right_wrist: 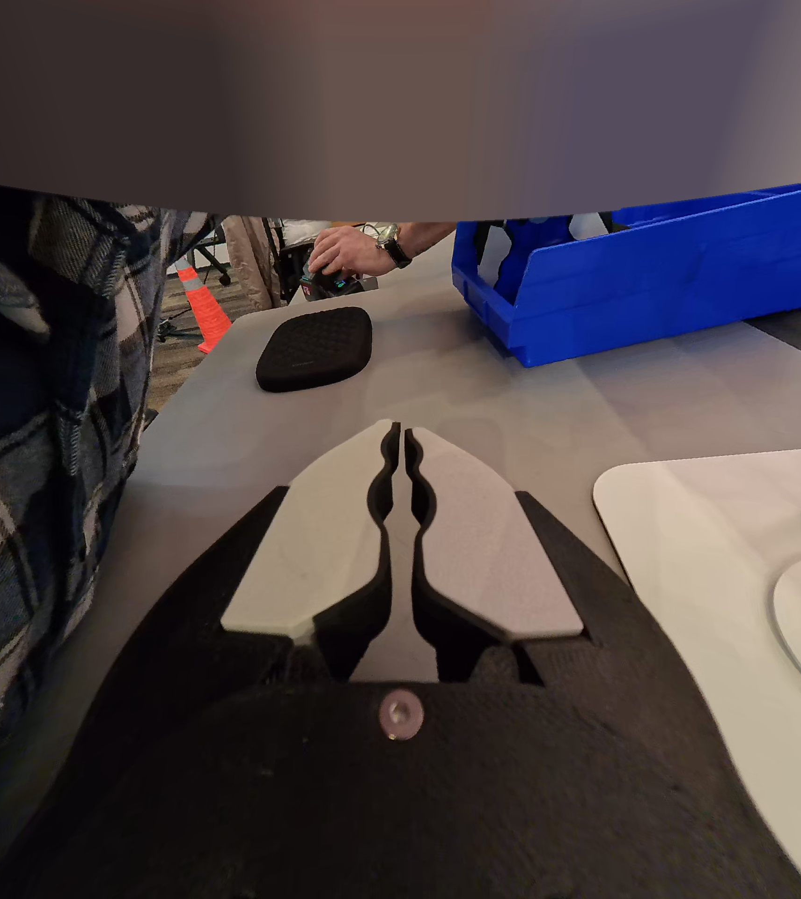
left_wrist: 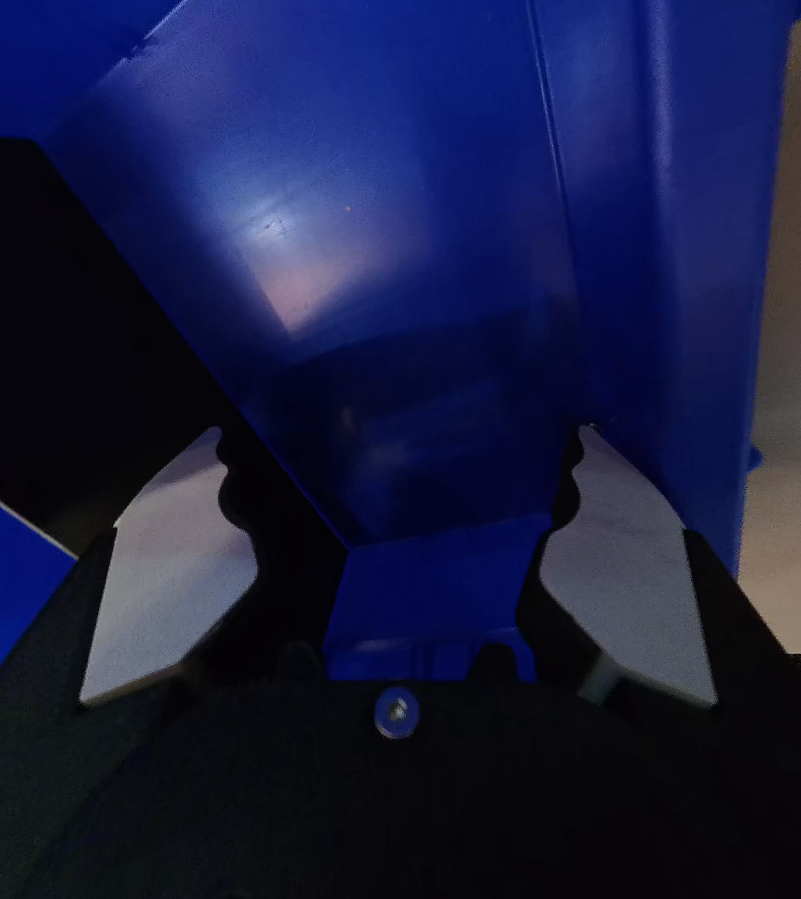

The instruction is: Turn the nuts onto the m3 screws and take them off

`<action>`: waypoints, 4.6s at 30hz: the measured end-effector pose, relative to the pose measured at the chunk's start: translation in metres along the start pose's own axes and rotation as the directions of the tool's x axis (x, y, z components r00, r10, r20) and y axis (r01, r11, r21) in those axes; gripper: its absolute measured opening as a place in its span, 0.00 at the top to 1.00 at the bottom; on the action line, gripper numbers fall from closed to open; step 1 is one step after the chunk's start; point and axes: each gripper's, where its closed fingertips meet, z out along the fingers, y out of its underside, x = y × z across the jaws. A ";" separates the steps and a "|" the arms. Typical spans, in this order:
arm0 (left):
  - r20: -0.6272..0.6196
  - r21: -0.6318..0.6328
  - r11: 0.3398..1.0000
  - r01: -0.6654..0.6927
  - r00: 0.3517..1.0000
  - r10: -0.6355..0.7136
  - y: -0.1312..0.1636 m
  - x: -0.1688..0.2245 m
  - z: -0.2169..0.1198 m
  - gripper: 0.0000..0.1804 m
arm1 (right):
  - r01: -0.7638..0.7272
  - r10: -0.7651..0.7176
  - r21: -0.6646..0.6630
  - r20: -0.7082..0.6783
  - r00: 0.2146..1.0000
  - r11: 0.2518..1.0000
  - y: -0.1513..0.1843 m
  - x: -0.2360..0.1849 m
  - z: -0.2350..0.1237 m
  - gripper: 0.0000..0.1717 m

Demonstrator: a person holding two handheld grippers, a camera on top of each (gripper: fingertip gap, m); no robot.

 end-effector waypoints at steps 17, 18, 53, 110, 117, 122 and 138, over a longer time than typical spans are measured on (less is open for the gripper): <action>-0.088 -0.021 1.000 -0.013 0.996 0.011 0.008 0.014 0.006 0.33 | -0.007 0.007 0.009 0.003 1.000 1.000 -0.002 -0.001 0.000 0.98; -0.088 -0.021 1.000 -0.014 0.996 0.012 0.008 0.014 0.006 0.33 | -0.007 0.007 0.010 0.003 1.000 1.000 -0.002 -0.001 0.000 0.98; -0.062 -0.013 0.998 0.063 0.996 -0.064 0.009 0.004 0.009 0.39 | -0.001 0.001 0.001 0.002 1.000 1.000 0.000 -0.002 0.002 0.98; -0.140 -0.048 0.991 0.129 0.981 -0.134 0.011 0.011 0.010 0.36 | 0.007 -0.007 -0.011 0.000 1.000 1.000 0.004 0.004 0.000 0.97; -0.127 -0.041 0.987 0.154 0.979 -0.158 0.011 0.008 0.009 0.42 | 0.008 -0.008 -0.011 0.000 1.000 1.000 0.004 0.005 -0.001 0.97; -0.100 -0.018 0.990 0.138 0.985 -0.139 0.010 0.006 0.006 0.43 | 0.010 -0.010 -0.015 0.000 1.000 1.000 0.005 0.005 -0.001 0.97; -0.173 0.007 1.000 0.002 0.985 -0.001 -0.005 0.034 -0.005 0.74 | 0.021 -0.020 -0.028 0.006 1.000 0.999 0.007 0.003 0.000 0.97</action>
